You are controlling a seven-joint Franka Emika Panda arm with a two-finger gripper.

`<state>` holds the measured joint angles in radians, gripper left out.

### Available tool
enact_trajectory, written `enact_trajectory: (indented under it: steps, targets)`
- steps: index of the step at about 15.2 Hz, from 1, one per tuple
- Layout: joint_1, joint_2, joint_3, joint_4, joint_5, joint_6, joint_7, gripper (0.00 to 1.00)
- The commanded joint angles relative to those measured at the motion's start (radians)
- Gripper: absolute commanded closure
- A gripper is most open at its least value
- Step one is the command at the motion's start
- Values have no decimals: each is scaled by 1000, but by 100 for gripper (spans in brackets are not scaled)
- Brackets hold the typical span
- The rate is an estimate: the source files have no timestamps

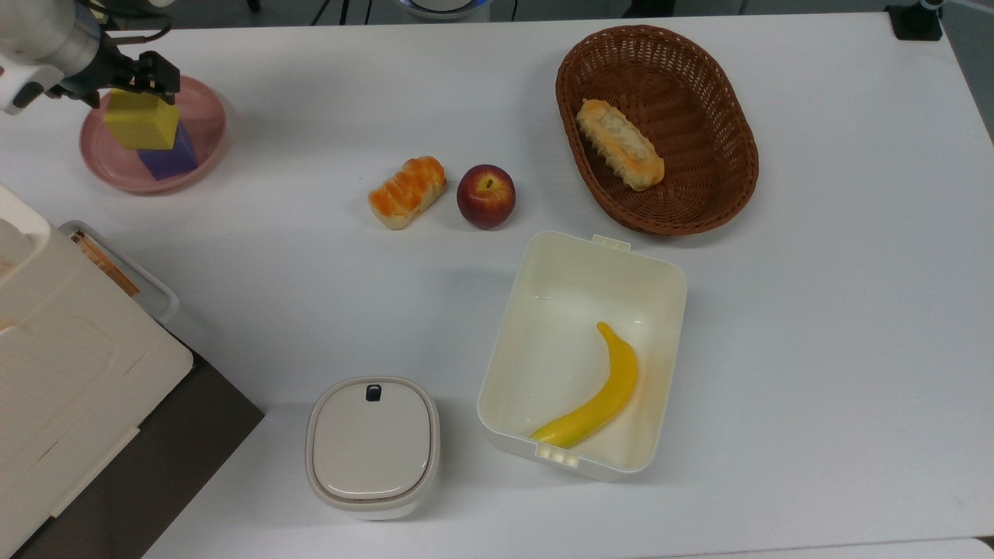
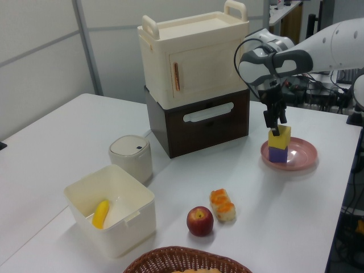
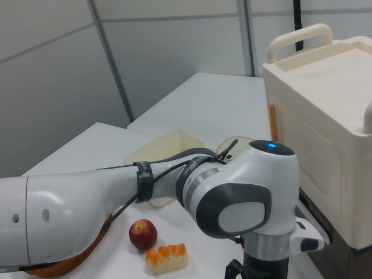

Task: Put the yellow cube on the table
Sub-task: 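Close the gripper on the yellow cube and lift it off the purple cube, then carry the yellow cube off the plate toward the pastry and lower it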

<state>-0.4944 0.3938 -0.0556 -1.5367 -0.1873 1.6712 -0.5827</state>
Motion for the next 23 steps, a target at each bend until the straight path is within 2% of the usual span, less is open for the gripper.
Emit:
enact_trajectory:
  steps: [1, 6, 7, 10, 13, 19, 23]
  targets:
    - [14, 5, -3, -6, -37, 19, 0, 1]
    - [20, 2, 6, -2, -24, 16, 4, 52]
    - [20, -3, 8, -2, -23, 12, 4, 57]
    - [22, -41, 13, 1, -18, -1, 0, 59]
    - [69, -53, 13, 33, -12, -56, 6, 59]
    - [198, -38, 13, 38, 65, -56, 147, 57]
    - [282, -4, 13, 33, 95, -35, 162, 53]
